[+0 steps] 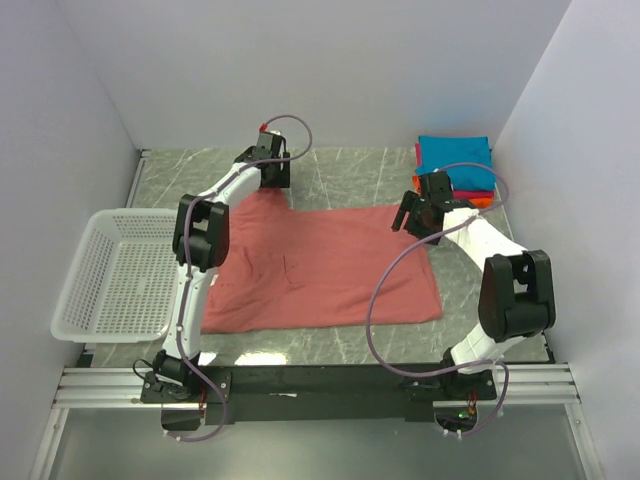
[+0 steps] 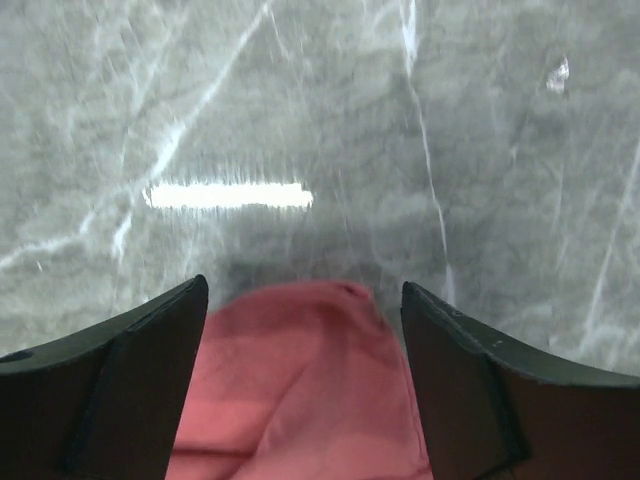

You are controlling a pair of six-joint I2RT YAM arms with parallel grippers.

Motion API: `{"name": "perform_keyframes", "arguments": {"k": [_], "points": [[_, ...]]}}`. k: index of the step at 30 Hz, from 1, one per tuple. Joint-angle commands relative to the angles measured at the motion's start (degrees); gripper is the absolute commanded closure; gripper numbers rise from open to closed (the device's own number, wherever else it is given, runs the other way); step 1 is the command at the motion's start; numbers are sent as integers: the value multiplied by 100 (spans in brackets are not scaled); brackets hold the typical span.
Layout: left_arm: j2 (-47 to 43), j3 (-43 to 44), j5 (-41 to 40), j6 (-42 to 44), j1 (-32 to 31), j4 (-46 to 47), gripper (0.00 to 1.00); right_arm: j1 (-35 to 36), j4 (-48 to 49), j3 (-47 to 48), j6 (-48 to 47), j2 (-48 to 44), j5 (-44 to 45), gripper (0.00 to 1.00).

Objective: Fold and stack the t-shirts
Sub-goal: Fold the tshirt

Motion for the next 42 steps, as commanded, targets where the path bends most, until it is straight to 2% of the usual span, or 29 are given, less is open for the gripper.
{"name": "perform_keyframes", "arguments": {"k": [1, 2, 3, 8, 9, 11, 12, 19, 26, 30, 34, 42], "points": [[230, 380, -276, 114, 7, 257, 21, -10, 44, 215, -81, 109, 56, 19], [344, 441, -294, 114, 7, 240, 25, -10, 53, 223, -81, 144, 65, 19], [389, 581, -337, 62, 7, 187, 35, -10, 44, 258, -72, 161, 74, 18], [530, 732, -364, 70, 7, 143, 59, -1, -52, 451, -81, 398, 135, 19], [521, 671, -373, 70, 7, 160, 70, -10, -61, 565, -90, 425, 170, 19], [468, 609, -425, 70, 7, 231, 84, -19, -79, 689, -99, 547, 197, 19], [451, 565, -434, 53, 7, 248, 99, -10, -96, 863, -90, 600, 223, 19], [-15, 126, -425, 105, -63, 714, 99, -10, -438, 2181, -107, 1470, 706, 21], [-559, -173, -1172, -255, -169, 582, 99, -10, -975, 3781, -124, 2910, 1050, 25], [-780, -402, -1313, -518, -222, 460, 99, -1, -1659, 5342, -230, 3816, 1295, 28], [-850, -437, -1366, -834, -230, 144, 99, 7, -1837, 5690, -257, 4362, 1296, 30], [-999, -709, -1348, -1283, -239, -191, 99, 7, -1968, 5577, -389, 4556, 1445, 33]]}}
